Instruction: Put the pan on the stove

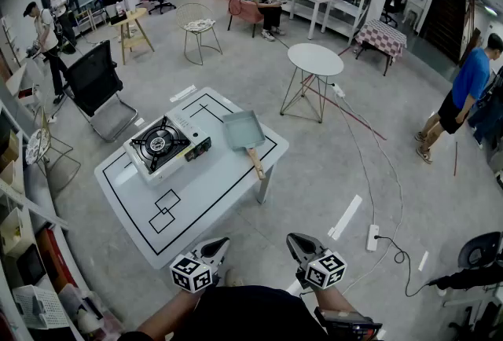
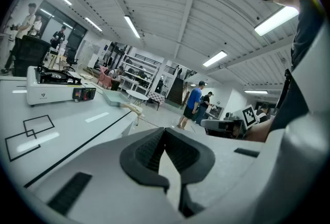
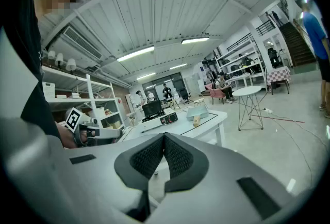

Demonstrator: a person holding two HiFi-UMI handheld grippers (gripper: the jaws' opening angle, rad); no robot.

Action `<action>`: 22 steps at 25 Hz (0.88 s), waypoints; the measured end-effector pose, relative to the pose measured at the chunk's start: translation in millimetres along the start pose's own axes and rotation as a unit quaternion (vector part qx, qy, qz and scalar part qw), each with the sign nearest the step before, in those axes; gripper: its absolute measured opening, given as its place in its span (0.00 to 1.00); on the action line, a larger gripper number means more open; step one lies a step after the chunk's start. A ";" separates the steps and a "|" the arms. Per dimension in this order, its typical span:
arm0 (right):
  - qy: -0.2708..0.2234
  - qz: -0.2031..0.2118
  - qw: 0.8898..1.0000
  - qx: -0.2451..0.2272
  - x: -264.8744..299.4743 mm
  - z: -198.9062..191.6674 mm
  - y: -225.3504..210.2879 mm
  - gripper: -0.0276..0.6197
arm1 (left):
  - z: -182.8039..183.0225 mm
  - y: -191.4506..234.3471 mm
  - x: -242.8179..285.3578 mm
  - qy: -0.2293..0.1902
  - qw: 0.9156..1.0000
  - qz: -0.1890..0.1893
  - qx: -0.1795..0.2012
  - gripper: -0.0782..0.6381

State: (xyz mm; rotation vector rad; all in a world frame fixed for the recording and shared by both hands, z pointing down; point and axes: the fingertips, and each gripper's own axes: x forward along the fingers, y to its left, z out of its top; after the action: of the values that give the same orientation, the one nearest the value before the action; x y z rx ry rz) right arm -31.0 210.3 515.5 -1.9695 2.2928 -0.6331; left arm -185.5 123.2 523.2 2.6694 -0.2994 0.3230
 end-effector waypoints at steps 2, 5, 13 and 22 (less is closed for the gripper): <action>-0.001 -0.001 1.000 0.001 -5.2 -1.8 0.2 0.08 | -1.4 -5.8 -0.9 -0.001 1.000 -0.001 0.001 0.12; -0.001 0.000 1.000 0.000 -9.7 -2.0 0.4 0.08 | -1.9 -10.8 -0.7 -0.001 1.000 -0.002 0.002 0.12; -0.004 -0.007 1.000 -0.002 -16.6 -3.8 0.8 0.08 | -1.1 -17.0 0.5 0.000 1.000 -0.005 0.005 0.12; -0.010 -0.018 1.000 -0.002 -16.4 -1.2 -2.2 0.08 | -0.9 -17.5 3.7 0.005 1.000 -0.010 0.004 0.12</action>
State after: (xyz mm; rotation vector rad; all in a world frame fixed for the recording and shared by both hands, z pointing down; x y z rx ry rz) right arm -26.2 226.1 513.6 -2.0141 2.2548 -0.6098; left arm -177.6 138.5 518.1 2.6754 -0.2700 0.3316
